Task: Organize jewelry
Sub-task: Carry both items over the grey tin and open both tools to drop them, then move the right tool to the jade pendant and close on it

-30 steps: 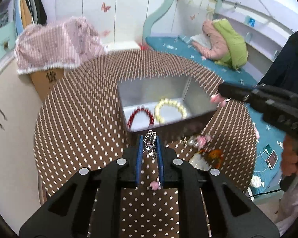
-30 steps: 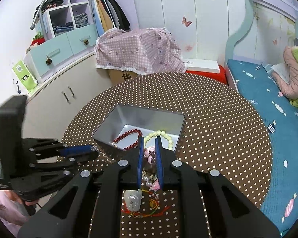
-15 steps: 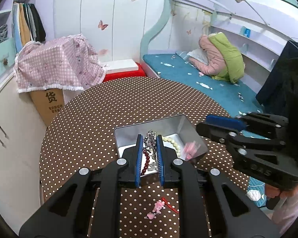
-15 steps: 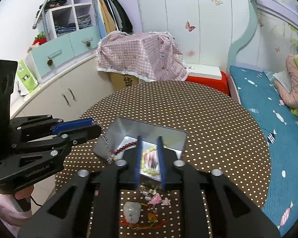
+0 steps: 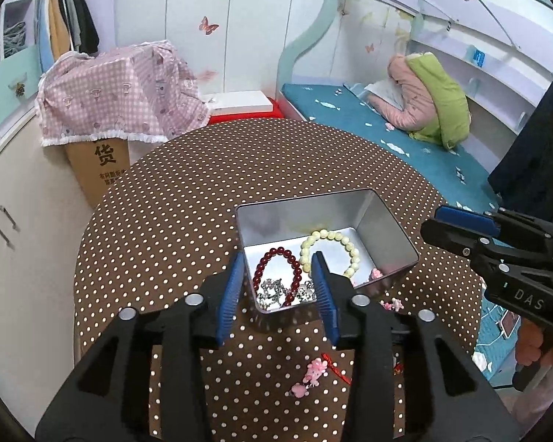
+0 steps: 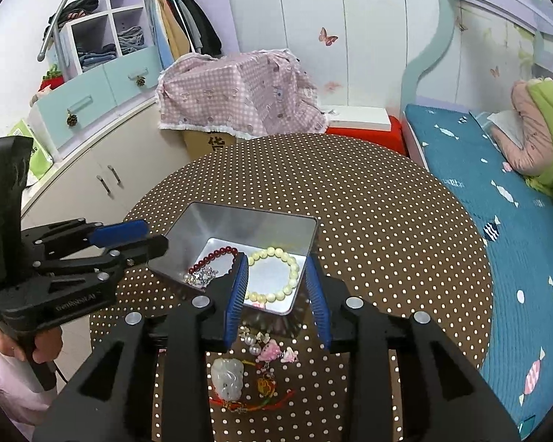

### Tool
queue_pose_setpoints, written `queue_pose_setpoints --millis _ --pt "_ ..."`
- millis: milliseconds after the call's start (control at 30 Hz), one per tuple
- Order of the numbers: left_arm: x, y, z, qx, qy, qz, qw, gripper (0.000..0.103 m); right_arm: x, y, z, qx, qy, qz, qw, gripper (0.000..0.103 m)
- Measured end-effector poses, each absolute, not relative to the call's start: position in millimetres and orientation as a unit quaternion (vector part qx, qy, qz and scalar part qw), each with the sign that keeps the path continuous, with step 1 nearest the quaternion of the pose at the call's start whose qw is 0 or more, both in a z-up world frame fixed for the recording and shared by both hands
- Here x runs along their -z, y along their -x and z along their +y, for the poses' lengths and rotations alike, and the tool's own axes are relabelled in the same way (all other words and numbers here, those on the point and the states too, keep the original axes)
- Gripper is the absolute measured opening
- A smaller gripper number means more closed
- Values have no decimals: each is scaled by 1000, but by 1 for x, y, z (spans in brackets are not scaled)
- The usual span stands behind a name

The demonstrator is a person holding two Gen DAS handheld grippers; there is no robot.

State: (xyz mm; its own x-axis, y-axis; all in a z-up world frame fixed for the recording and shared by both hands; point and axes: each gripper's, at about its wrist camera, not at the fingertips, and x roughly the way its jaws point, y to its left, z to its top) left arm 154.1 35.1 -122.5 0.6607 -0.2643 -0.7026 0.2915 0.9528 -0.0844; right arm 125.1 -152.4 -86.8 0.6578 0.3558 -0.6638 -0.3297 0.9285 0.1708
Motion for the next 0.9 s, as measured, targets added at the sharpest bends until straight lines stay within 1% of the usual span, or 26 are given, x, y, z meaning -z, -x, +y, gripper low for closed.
queue_pose_setpoints --millis 133,200,433,600,900 --pt "123 -142 42 148 -14 383 912 43 91 -121 -157 -181 -22 374 909 31" --pt "125 -133 46 145 -13 386 911 46 93 -118 -160 -178 -25 377 909 31" --pt "140 -113 52 141 -6 404 904 48 99 -106 -158 -176 -29 384 906 32" --pt "157 -102 51 150 -6 422 894 50 106 -97 -153 -180 -25 394 901 37" --pt "192 -98 32 156 -42 454 876 50 129 -88 -144 -186 -25 429 883 38"
